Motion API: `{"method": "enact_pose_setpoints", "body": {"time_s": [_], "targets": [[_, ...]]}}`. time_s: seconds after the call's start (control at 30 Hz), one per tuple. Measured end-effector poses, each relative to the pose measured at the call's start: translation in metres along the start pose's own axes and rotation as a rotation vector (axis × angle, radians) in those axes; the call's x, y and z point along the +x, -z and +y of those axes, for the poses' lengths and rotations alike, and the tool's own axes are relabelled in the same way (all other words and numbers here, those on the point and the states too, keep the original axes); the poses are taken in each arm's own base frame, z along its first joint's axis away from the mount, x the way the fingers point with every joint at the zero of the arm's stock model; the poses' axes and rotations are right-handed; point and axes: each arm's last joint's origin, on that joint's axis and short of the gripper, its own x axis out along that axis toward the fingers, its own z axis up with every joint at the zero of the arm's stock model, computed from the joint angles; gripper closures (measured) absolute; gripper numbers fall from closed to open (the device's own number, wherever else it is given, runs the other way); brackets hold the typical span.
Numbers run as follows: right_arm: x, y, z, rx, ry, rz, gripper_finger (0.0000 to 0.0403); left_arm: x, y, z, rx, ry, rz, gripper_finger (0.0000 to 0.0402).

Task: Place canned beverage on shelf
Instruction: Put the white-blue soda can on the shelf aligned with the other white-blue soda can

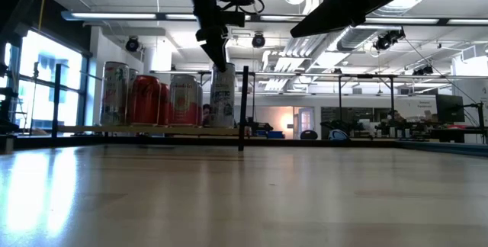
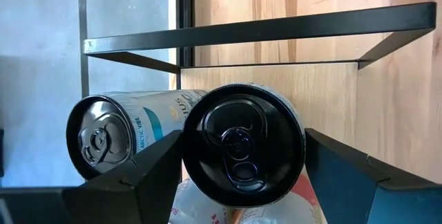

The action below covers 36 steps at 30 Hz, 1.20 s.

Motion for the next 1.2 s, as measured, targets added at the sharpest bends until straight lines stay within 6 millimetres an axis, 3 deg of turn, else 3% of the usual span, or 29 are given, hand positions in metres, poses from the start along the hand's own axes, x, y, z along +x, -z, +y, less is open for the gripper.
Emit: {"method": "enact_pose_setpoints", "body": {"time_s": [0.53,0.93,1.2], "targets": [[0.0,0.0,0.0,0.0,0.0,0.0,0.0403,0.0011,-0.0006,-0.0016,0.002,-0.056,0.041,0.011],[0.0,0.0,0.0,0.0,0.0,0.0,0.0403,0.0007,-0.0028,-0.0044,0.016,-0.014,0.009,0.0112],[0.0,0.0,0.0001,0.0,0.0,0.0,0.0403,0.0008,-0.0024,-0.006,0.02,0.002,0.012,0.0088]]}}
